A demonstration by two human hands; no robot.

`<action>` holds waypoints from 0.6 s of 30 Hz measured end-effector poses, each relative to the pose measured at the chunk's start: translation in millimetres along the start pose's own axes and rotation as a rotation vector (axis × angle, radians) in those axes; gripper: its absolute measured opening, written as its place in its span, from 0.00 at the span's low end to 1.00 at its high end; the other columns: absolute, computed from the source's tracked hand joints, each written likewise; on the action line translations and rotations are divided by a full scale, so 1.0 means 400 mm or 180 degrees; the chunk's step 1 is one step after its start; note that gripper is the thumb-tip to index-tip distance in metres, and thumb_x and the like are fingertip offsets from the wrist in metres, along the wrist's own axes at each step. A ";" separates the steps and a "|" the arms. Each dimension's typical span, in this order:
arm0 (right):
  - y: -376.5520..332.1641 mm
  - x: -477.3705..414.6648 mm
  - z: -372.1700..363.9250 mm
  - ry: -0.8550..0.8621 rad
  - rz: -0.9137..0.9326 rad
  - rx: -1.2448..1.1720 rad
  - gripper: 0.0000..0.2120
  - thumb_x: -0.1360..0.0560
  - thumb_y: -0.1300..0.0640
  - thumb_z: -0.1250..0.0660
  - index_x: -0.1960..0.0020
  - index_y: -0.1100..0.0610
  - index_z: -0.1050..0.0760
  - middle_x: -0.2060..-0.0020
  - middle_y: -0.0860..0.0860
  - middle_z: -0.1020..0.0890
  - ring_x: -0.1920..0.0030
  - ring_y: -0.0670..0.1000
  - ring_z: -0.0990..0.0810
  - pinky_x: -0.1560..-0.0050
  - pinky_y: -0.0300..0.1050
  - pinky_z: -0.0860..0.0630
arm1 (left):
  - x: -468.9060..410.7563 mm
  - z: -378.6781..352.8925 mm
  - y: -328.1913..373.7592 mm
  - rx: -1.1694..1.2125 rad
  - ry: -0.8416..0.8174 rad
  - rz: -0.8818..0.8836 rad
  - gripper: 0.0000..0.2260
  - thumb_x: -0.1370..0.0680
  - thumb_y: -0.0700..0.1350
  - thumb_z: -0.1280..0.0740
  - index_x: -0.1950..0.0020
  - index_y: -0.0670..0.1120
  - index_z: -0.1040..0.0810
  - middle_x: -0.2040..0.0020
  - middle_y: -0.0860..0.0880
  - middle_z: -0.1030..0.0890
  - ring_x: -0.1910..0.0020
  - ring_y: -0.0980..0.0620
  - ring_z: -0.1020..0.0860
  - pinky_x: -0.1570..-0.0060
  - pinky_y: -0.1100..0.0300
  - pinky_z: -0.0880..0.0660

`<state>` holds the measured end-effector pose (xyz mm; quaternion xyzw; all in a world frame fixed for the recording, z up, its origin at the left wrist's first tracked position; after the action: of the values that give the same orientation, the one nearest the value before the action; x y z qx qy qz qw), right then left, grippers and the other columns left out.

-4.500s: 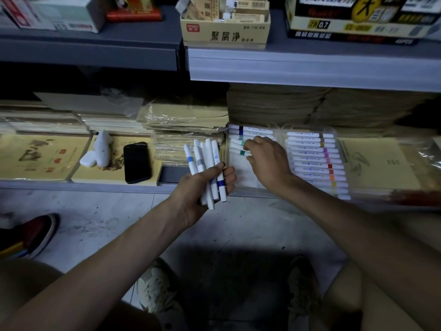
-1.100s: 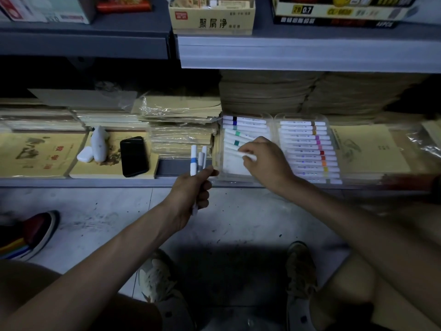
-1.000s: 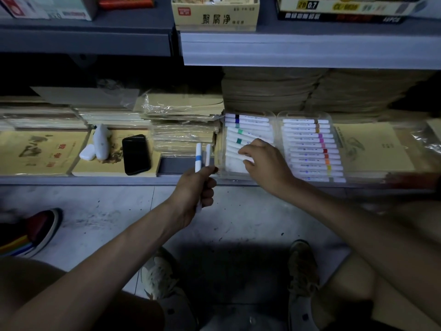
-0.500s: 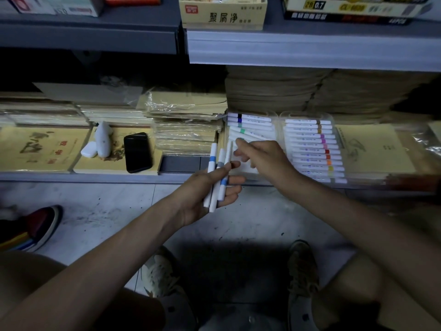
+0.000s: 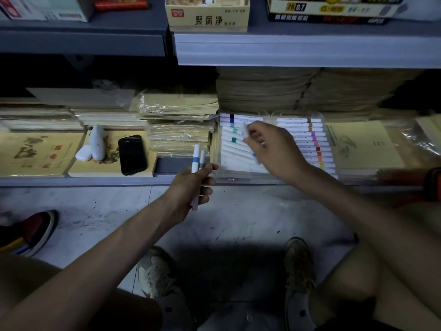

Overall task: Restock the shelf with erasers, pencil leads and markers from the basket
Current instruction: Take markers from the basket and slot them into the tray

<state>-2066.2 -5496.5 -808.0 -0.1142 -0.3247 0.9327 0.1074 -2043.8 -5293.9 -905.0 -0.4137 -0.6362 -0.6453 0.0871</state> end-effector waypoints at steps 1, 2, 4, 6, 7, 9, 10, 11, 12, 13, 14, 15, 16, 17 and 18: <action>-0.019 0.003 -0.020 -0.0141 0.0366 0.0548 0.09 0.18 0.53 0.34 0.42 0.56 0.20 0.53 0.51 0.17 0.55 0.54 0.18 0.56 0.50 0.22 | -0.004 -0.001 0.001 0.0048 -0.0030 0.0020 0.11 0.15 0.49 0.36 0.40 0.44 0.19 0.65 0.49 0.26 0.75 0.56 0.31 0.76 0.63 0.33; -0.027 0.008 -0.046 -0.0280 0.0630 0.1001 0.10 0.19 0.54 0.34 0.40 0.57 0.21 0.52 0.53 0.17 0.53 0.56 0.18 0.56 0.50 0.22 | -0.005 -0.007 0.002 0.0130 -0.0108 0.0057 0.12 0.15 0.50 0.37 0.40 0.44 0.20 0.66 0.51 0.29 0.75 0.56 0.36 0.77 0.64 0.38; -0.031 0.020 -0.102 -0.0501 0.0951 0.1723 0.09 0.19 0.57 0.34 0.41 0.59 0.22 0.52 0.55 0.17 0.53 0.59 0.18 0.59 0.49 0.24 | -0.005 -0.024 0.004 0.0358 -0.0315 0.0123 0.13 0.14 0.51 0.41 0.42 0.44 0.22 0.68 0.51 0.31 0.76 0.57 0.41 0.79 0.65 0.42; -0.026 0.027 -0.137 -0.0612 0.1065 0.2060 0.07 0.19 0.58 0.33 0.44 0.60 0.24 0.53 0.55 0.17 0.54 0.60 0.17 0.61 0.47 0.28 | -0.001 -0.037 0.007 0.0612 -0.0457 0.0156 0.12 0.13 0.50 0.43 0.45 0.44 0.25 0.69 0.51 0.31 0.77 0.57 0.41 0.79 0.65 0.43; -0.019 0.026 -0.146 -0.0626 0.1043 0.2117 0.07 0.19 0.57 0.33 0.45 0.60 0.23 0.53 0.55 0.16 0.54 0.60 0.17 0.62 0.47 0.30 | 0.002 -0.042 0.007 0.0735 -0.0502 0.0172 0.10 0.13 0.49 0.44 0.47 0.45 0.27 0.69 0.51 0.30 0.78 0.57 0.41 0.79 0.65 0.43; -0.004 0.021 -0.154 -0.0596 0.0951 0.2097 0.08 0.20 0.56 0.32 0.44 0.60 0.22 0.51 0.55 0.17 0.52 0.59 0.17 0.61 0.47 0.29 | 0.011 -0.048 0.010 0.0967 -0.0576 0.0194 0.09 0.13 0.47 0.44 0.50 0.45 0.30 0.68 0.49 0.29 0.78 0.57 0.40 0.79 0.65 0.42; 0.005 0.018 -0.156 -0.0581 0.0887 0.2041 0.09 0.20 0.56 0.31 0.43 0.59 0.22 0.50 0.54 0.18 0.50 0.58 0.18 0.60 0.48 0.26 | 0.014 -0.050 0.012 0.1046 -0.0620 0.0180 0.09 0.13 0.46 0.44 0.51 0.45 0.30 0.67 0.49 0.28 0.77 0.56 0.39 0.79 0.65 0.40; 0.012 0.015 -0.157 -0.0564 0.0821 0.1971 0.09 0.20 0.55 0.31 0.43 0.58 0.21 0.49 0.54 0.18 0.49 0.58 0.18 0.58 0.48 0.25 | 0.016 -0.053 0.015 0.1079 -0.0667 0.0149 0.09 0.13 0.46 0.44 0.51 0.44 0.30 0.65 0.48 0.28 0.77 0.56 0.37 0.78 0.65 0.38; 0.018 0.013 -0.158 -0.0559 0.0766 0.1901 0.09 0.21 0.55 0.31 0.43 0.58 0.21 0.49 0.54 0.19 0.49 0.58 0.19 0.58 0.49 0.24 | 0.018 -0.055 0.017 0.1054 -0.0706 0.0112 0.10 0.13 0.46 0.44 0.50 0.43 0.28 0.64 0.48 0.26 0.75 0.55 0.34 0.76 0.64 0.35; 0.021 0.011 -0.158 -0.0566 0.0734 0.1835 0.10 0.21 0.54 0.30 0.43 0.58 0.22 0.49 0.54 0.20 0.49 0.58 0.19 0.57 0.50 0.23 | 0.020 -0.057 0.018 0.0988 -0.0729 0.0082 0.10 0.13 0.46 0.43 0.48 0.43 0.26 0.63 0.48 0.25 0.73 0.54 0.31 0.74 0.63 0.32; 0.022 0.010 -0.160 -0.0579 0.0693 0.1763 0.11 0.22 0.53 0.30 0.43 0.58 0.22 0.49 0.54 0.20 0.48 0.58 0.20 0.56 0.50 0.23 | 0.022 -0.058 0.017 0.0914 -0.0742 0.0065 0.11 0.13 0.46 0.42 0.46 0.42 0.24 0.62 0.48 0.24 0.71 0.54 0.29 0.72 0.62 0.29; 0.024 0.009 -0.161 -0.0579 0.0621 0.1663 0.12 0.22 0.51 0.29 0.44 0.57 0.22 0.49 0.54 0.20 0.48 0.58 0.20 0.55 0.51 0.23 | 0.025 -0.060 0.015 0.0861 -0.0753 0.0062 0.11 0.13 0.47 0.41 0.44 0.42 0.22 0.61 0.48 0.22 0.69 0.53 0.26 0.70 0.61 0.27; 0.024 0.007 -0.157 -0.0547 0.0510 0.1537 0.13 0.22 0.48 0.30 0.44 0.57 0.21 0.48 0.53 0.20 0.47 0.57 0.21 0.54 0.51 0.23 | 0.027 -0.061 0.012 0.0833 -0.0766 0.0063 0.11 0.13 0.47 0.40 0.43 0.42 0.22 0.60 0.48 0.21 0.67 0.52 0.25 0.68 0.60 0.25; 0.022 0.004 -0.149 -0.0455 0.0392 0.1400 0.14 0.22 0.46 0.30 0.45 0.56 0.20 0.49 0.53 0.20 0.48 0.56 0.21 0.54 0.50 0.23 | 0.029 -0.064 0.011 0.0827 -0.0784 0.0072 0.12 0.13 0.47 0.40 0.41 0.42 0.22 0.59 0.47 0.20 0.66 0.51 0.23 0.67 0.59 0.23; 0.019 0.003 -0.138 -0.0324 0.0277 0.1253 0.14 0.21 0.45 0.31 0.47 0.55 0.19 0.50 0.52 0.19 0.50 0.54 0.20 0.54 0.50 0.23 | 0.032 -0.068 0.010 0.0840 -0.0804 0.0091 0.12 0.13 0.48 0.40 0.40 0.42 0.22 0.58 0.47 0.19 0.64 0.51 0.21 0.65 0.59 0.22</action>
<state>-2052.7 -5470.1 -854.9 -0.0576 -0.1359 0.9865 0.0706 -2060.9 -5313.5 -889.9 -0.4855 -0.7153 -0.4979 0.0691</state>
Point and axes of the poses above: each hand's wrist, its own x-axis away from the middle knuckle, its own z-axis out of the back of the hand, y = z × x, the point moved 9 cm from there along -x, towards the middle knuckle
